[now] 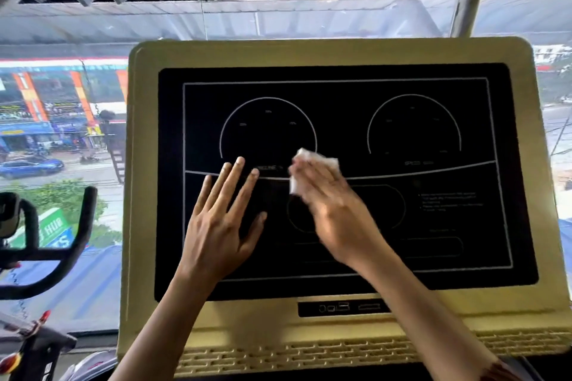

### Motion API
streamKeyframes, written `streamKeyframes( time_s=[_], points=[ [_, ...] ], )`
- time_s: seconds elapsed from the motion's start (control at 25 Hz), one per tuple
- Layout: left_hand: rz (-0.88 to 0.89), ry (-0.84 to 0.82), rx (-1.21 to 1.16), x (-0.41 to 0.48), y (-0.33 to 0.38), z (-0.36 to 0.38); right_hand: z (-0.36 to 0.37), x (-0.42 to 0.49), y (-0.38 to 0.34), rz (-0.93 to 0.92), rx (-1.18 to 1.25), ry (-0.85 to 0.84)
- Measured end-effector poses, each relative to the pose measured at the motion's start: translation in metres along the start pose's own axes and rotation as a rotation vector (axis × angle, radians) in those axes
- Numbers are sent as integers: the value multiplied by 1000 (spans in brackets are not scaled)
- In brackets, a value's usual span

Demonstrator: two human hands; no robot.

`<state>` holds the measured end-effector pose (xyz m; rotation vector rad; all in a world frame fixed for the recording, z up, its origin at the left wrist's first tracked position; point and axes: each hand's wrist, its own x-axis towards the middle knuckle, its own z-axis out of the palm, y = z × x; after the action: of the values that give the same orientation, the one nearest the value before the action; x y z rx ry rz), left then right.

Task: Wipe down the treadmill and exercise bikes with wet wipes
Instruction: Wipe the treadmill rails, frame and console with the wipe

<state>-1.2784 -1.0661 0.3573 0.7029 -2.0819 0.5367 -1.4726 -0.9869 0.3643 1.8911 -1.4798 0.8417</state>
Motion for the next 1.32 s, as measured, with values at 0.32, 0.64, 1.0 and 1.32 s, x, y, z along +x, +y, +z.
streamKeyframes(
  time_s=[0.32, 0.64, 1.0, 1.32],
  points=[
    [-85, 79, -57, -5, -37, -9, 33, 94, -65, 154, 142, 69],
    [-58, 10, -90, -44, -34, -15, 33, 0, -79, 199, 52, 32],
    [-92, -61, -106, -91, -18, -17, 33, -55, -96, 176, 92, -69],
    [-117, -96, -139, -113, -14, -22, 38, -46, -102, -47, 70, -187]
  ],
)
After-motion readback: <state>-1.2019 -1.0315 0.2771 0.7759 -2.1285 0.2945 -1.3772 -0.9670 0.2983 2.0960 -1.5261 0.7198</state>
